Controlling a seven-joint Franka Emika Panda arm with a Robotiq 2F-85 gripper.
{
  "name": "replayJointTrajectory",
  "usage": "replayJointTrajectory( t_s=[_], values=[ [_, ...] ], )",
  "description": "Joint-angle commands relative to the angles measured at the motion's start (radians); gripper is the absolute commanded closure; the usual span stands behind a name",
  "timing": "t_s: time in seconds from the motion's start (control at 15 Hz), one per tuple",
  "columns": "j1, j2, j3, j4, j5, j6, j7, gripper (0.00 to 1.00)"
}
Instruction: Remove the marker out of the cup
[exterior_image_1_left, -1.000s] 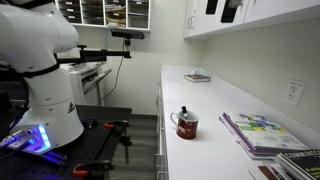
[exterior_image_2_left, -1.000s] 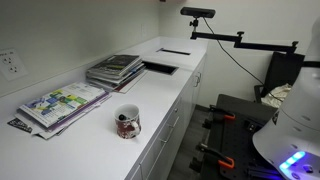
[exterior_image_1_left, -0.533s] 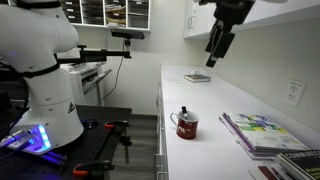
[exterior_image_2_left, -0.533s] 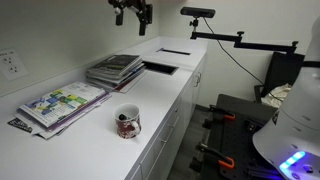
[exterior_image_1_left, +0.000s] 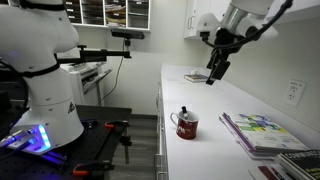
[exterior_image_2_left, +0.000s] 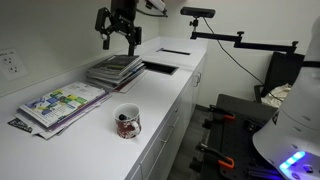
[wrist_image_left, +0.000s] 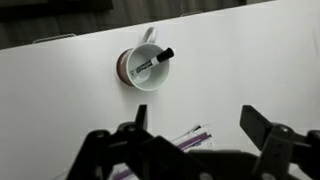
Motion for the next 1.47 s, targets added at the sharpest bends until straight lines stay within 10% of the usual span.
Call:
replayJointTrajectory(
  t_s=[0.0, 0.4, 1.4],
  values=[
    [-0.006, 0.025, 0.028, -0.014, -0.003, 0.023, 0.071, 0.00],
    [0.012, 0.142, 0.058, -0.026, -0.014, -0.013, 0.349, 0.00],
    [0.025, 0.246, 0.086, -0.028, 0.045, 0.093, 0.386, 0.00]
  ],
)
